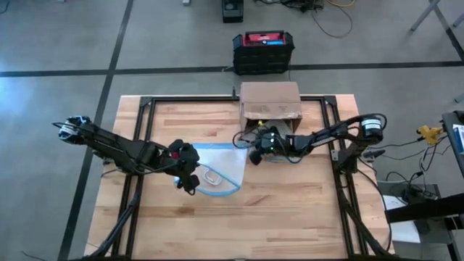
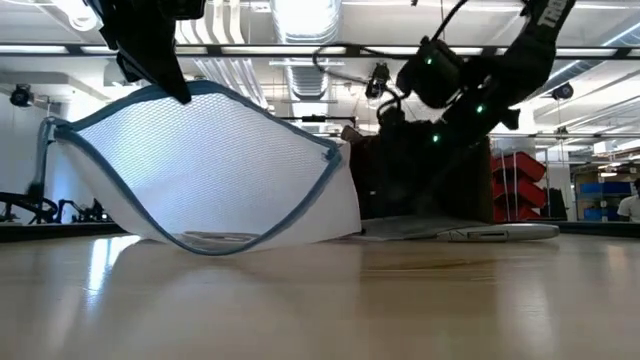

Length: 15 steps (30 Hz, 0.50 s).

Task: Unpack boxes
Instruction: Remove the transparent zip bag containing the pen holder from the cardboard box, then put the transparent zip bag containing the pen holder into the transparent zip bag

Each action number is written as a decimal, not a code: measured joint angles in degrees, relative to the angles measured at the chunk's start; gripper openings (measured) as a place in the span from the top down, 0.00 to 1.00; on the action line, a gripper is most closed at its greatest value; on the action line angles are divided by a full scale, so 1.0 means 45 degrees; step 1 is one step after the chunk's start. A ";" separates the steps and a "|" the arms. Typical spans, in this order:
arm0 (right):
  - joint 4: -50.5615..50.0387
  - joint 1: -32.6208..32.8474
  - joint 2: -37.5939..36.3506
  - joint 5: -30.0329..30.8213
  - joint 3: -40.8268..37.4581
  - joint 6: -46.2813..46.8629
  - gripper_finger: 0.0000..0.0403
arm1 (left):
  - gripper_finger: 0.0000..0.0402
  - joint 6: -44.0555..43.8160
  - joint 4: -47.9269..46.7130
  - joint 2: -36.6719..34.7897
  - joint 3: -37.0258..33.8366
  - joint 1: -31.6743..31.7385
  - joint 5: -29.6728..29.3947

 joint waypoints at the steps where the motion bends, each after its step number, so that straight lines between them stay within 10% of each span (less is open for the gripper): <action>1: -0.0236 0.0080 -0.0190 -0.0486 -0.0005 -0.0607 1.00 | 1.00 0.0007 -0.0018 0.0000 0.0000 -0.0003 0.0000; 15: -0.7593 0.0376 -0.1092 -0.1703 0.2581 -0.6524 0.86 | 1.00 0.0166 0.0654 0.0350 0.0000 0.0145 -0.0720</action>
